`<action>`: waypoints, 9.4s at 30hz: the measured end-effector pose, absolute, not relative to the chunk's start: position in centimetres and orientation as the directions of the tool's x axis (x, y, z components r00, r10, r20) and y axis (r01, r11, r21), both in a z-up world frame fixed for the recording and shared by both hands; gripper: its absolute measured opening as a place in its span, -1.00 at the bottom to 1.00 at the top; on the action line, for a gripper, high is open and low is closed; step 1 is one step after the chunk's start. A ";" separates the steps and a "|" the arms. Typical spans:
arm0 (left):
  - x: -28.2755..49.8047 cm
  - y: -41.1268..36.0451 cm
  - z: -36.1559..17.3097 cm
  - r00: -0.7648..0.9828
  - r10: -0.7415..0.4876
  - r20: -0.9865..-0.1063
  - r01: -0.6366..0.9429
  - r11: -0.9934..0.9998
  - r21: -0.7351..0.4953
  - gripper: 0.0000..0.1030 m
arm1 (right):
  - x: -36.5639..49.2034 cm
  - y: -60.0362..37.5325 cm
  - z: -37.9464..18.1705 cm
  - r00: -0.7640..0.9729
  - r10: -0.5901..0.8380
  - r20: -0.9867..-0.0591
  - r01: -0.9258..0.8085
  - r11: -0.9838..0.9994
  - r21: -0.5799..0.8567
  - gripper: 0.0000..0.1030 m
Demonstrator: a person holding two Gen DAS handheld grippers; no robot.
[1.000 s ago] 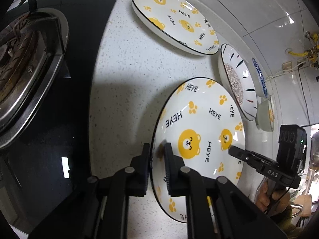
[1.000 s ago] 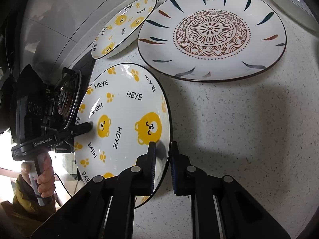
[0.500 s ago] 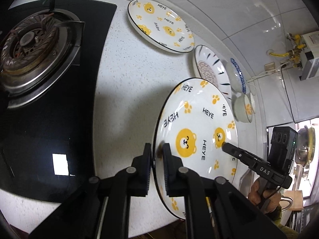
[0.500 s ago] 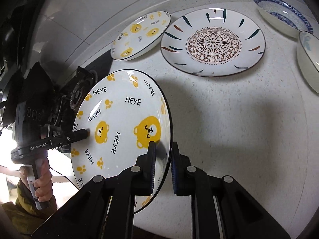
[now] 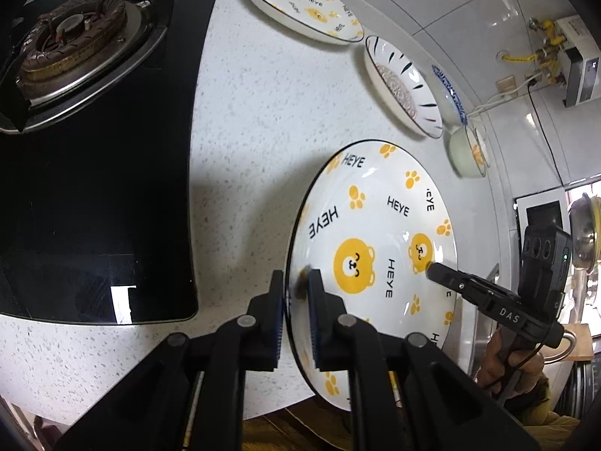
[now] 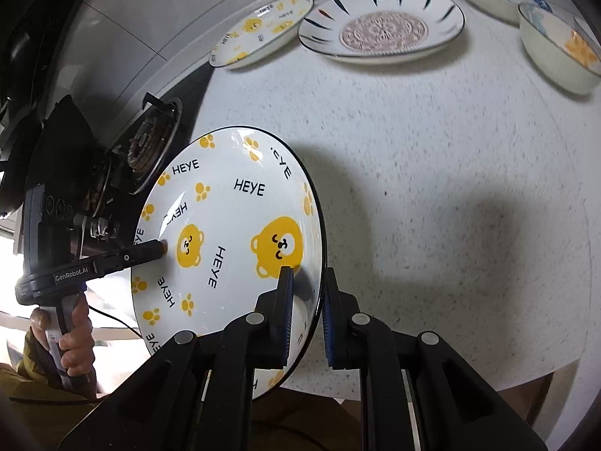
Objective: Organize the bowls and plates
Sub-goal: 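Lift the bear plate with both grippers and carry it along the counter, then lower the bear plate onto the counter and open both grippers, then close both grippers on the rim of the mandala-pattern plate, then lift the mandala plate with both grippers and carry it over the bear plate, then lower the mandala plate onto the bear plate and open both grippers, then close both grippers on the rim of the small bear plate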
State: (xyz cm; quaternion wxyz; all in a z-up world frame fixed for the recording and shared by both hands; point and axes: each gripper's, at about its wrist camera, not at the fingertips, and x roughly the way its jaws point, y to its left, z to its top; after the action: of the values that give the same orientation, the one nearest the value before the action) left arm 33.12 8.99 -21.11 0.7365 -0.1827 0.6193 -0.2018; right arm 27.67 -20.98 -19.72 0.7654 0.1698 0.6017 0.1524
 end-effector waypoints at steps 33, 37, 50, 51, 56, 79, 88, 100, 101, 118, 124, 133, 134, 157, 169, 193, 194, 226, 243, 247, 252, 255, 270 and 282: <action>33.4 8.5 -23.6 0.156 -0.490 -0.858 0.164 0.869 -0.466 -0.75 | 27.7 -19.5 -21.6 0.241 0.376 -0.895 -0.028 0.924 0.381 -0.73; 33.1 8.2 -23.2 0.181 -0.464 -0.867 0.195 0.881 -0.431 -0.73 | 27.6 -19.3 -21.5 0.253 0.359 -0.899 -0.030 0.931 0.363 -0.71; 32.2 8.9 -17.5 0.388 -0.428 -0.816 0.285 0.898 -0.335 -0.73 | 27.5 -22.7 -17.8 0.369 0.303 -0.879 0.038 0.940 0.340 -0.38; 32.4 8.9 -17.0 0.396 -0.439 -0.806 0.294 0.893 -0.342 -0.72 | 27.7 -23.2 -16.9 0.394 0.287 -0.873 0.040 0.944 0.328 -0.32; 35.4 7.8 -14.7 0.375 -0.496 -0.783 0.298 0.864 -0.405 -0.27 | 29.6 -26.6 -13.7 0.475 0.239 -0.847 0.040 0.956 0.292 0.09; 54.1 -5.4 -22.1 0.219 -0.542 -0.811 0.051 0.837 -0.545 -0.07 | 49.7 -33.8 -18.0 0.408 0.246 -0.879 -0.018 0.965 0.262 0.19; 56.2 -7.2 -23.6 0.205 -0.539 -0.817 0.039 0.839 -0.543 -0.10 | 51.9 -32.3 -19.1 0.386 0.190 -0.903 -0.099 0.981 0.165 0.20; 56.4 -8.3 -23.8 0.209 -0.541 -0.814 0.065 0.839 -0.540 -0.17 | 53.4 -29.9 -19.3 0.370 0.151 -0.917 -0.230 0.971 0.068 -0.25; 56.5 -8.3 -23.8 0.202 -0.547 -0.812 0.068 0.835 -0.546 -0.21 | 53.5 -29.7 -19.5 0.361 0.152 -0.920 -0.235 0.970 0.068 -0.41; 57.9 -8.2 -24.3 0.151 -0.581 -0.800 0.065 0.813 -0.579 -0.46 | 56.7 -29.9 -22.0 0.178 0.203 -0.963 -0.267 0.952 0.151 -0.64; 58.2 -7.5 -24.7 0.157 -0.582 -0.798 0.040 0.811 -0.584 -0.70 | 57.3 -29.7 -22.3 0.169 0.201 -0.965 -0.283 0.948 0.148 -0.64; 57.1 -6.3 -25.1 0.124 -0.595 -0.794 0.039 0.802 -0.596 -0.83 | 55.1 -28.8 -21.7 0.201 0.183 -0.962 -0.295 0.948 0.119 -0.67; 56.8 -6.2 -25.1 0.122 -0.597 -0.793 0.037 0.801 -0.598 -0.83 | 54.8 -28.6 -21.7 0.203 0.183 -0.962 -0.297 0.948 0.118 -0.67; 47.2 -0.7 -17.3 0.168 -0.637 -0.753 0.106 0.771 -0.628 -0.83 | 44.2 -25.6 -14.3 0.314 0.264 -0.912 -0.264 0.947 0.183 -0.73; 35.7 7.0 -16.4 0.148 -0.629 -0.763 0.096 0.777 -0.622 -0.83 | 33.7 -20.3 -14.6 0.256 0.333 -0.907 -0.311 0.917 0.249 -0.74; 32.6 9.6 -22.9 0.092 -0.569 -0.818 0.034 0.822 -0.568 -0.84 | 31.2 -17.6 -21.3 0.138 0.366 -0.920 -0.238 0.914 0.328 -0.77; 32.5 9.6 -22.9 0.090 -0.568 -0.818 0.030 0.823 -0.567 -0.84 | 31.3 -17.6 -21.3 0.135 0.366 -0.921 -0.239 0.914 0.329 -0.77; 31.3 9.0 -17.8 0.267 -0.399 -0.877 0.145 0.917 -0.373 -0.42 | 31.3 -21.8 -16.6 0.278 0.439 -0.854 -0.205 0.896 0.394 -0.71; 35.6 12.7 -7.6 0.520 -0.489 -0.701 0.211 0.868 -0.449 -0.34 | 36.4 -23.1 -9.1 0.489 0.478 -0.729 -0.260 0.878 0.401 0.16; 39.7 12.9 -6.3 0.547 -0.402 -0.734 0.163 0.911 -0.378 -0.34 | 39.6 -22.7 -8.2 0.512 0.491 -0.705 -0.285 0.871 0.400 0.35; 45.0 13.2 -7.3 0.534 -0.367 -0.762 0.097 0.921 -0.376 -0.34 | 43.8 -22.4 -8.7 0.509 0.522 -0.684 -0.296 0.853 0.431 0.49; 48.1 13.7 -8.4 0.512 -0.360 -0.780 0.052 0.919 -0.390 -0.02 | 46.2 -22.4 -9.6 0.493 0.537 -0.684 -0.298 0.844 0.447 0.54; 59.5 13.4 -15.5 0.402 -0.302 -0.864 -0.071 0.931 -0.358 0.46 | 56.1 -20.1 -16.2 0.390 0.554 -0.736 -0.282 0.832 0.477 0.54; 65.3 11.5 -21.2 0.296 -0.364 -0.883 -0.078 0.912 -0.402 0.32 | 62.3 -18.4 -20.9 0.270 0.592 -0.759 -0.241 0.805 0.542 0.54</action>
State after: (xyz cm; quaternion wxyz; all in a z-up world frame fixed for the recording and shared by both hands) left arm 65.35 11.47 -21.16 0.7826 -0.1888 0.5861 -0.0913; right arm 62.25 -18.39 -20.93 0.7803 0.1621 0.5418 0.2670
